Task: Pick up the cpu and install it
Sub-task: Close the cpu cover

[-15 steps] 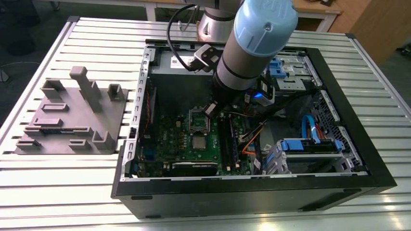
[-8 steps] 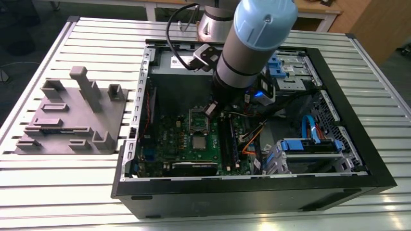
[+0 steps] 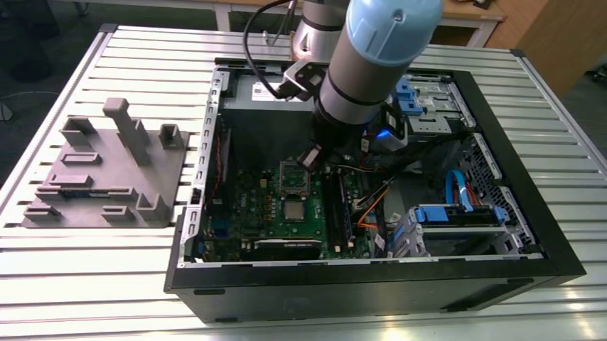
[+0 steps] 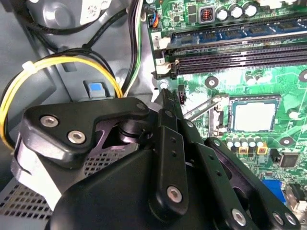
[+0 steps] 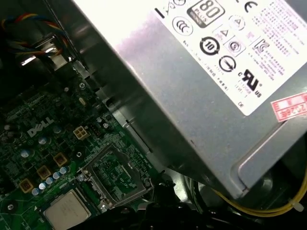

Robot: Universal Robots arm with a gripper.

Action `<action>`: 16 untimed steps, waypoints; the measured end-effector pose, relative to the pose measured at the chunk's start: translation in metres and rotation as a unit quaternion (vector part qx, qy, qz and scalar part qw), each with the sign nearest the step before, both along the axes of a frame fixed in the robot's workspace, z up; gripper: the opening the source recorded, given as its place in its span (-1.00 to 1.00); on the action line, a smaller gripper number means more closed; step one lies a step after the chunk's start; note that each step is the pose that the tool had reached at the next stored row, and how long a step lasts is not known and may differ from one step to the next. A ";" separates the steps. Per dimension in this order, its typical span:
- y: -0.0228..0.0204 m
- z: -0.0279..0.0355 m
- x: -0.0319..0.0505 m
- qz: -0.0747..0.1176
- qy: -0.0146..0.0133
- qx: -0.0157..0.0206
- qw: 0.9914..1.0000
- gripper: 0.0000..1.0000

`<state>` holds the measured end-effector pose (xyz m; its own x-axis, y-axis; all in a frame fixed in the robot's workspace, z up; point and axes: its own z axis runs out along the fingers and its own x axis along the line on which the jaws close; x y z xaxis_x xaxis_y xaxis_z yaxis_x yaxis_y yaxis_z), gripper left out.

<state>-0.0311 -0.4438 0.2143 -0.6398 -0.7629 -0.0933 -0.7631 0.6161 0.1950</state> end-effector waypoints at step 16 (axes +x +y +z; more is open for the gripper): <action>0.0000 0.0117 -0.0020 0.016 0.000 -0.010 1.000 -0.80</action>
<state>-0.0331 -0.4438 0.2260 -0.6152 -0.7845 -0.0785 -0.7824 0.5952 0.1835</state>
